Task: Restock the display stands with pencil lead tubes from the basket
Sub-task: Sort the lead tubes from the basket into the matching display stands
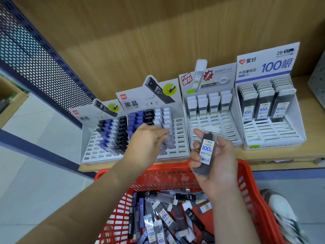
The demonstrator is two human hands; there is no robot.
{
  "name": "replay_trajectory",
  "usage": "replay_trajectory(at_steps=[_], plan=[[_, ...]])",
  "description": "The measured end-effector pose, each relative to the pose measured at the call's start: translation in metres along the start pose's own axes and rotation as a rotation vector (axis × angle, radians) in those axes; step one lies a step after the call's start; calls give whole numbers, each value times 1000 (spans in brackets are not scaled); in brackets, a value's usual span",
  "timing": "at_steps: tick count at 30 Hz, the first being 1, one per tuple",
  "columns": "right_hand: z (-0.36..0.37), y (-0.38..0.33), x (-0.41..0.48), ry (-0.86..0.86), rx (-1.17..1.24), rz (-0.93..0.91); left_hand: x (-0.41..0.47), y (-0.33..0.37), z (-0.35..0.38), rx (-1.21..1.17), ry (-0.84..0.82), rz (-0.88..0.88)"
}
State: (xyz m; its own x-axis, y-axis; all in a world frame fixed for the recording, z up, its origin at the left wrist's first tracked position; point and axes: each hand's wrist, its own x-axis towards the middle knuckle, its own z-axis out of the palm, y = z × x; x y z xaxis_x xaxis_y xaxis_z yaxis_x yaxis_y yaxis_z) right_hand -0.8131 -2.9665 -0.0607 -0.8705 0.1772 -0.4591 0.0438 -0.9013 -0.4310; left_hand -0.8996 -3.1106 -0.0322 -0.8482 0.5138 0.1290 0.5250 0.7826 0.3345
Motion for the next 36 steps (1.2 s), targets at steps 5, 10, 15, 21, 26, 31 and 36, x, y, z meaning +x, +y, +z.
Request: replay_trajectory(at_steps=[5,10,15,21,26,31,36], plan=[[1,2,0,-21,-22,21,5,9,3,-67,44,-128],[4,2,-7,-29,-73,-9,11,19,3,-128,90,-278],[6,-4,-11,5,-193,6,2,26,-5,-300,130,-279],[6,-20,-18,-78,-416,29,-13,62,-20,-992,-122,-352],[0,-36,-22,-18,-588,-41,-8,67,-25,-970,-294,-374],[-18,-51,-14,243,-472,-187,10,82,-22,-800,-161,-383],[-58,-68,4,596,-601,-486,48,103,-8,-590,15,-198]])
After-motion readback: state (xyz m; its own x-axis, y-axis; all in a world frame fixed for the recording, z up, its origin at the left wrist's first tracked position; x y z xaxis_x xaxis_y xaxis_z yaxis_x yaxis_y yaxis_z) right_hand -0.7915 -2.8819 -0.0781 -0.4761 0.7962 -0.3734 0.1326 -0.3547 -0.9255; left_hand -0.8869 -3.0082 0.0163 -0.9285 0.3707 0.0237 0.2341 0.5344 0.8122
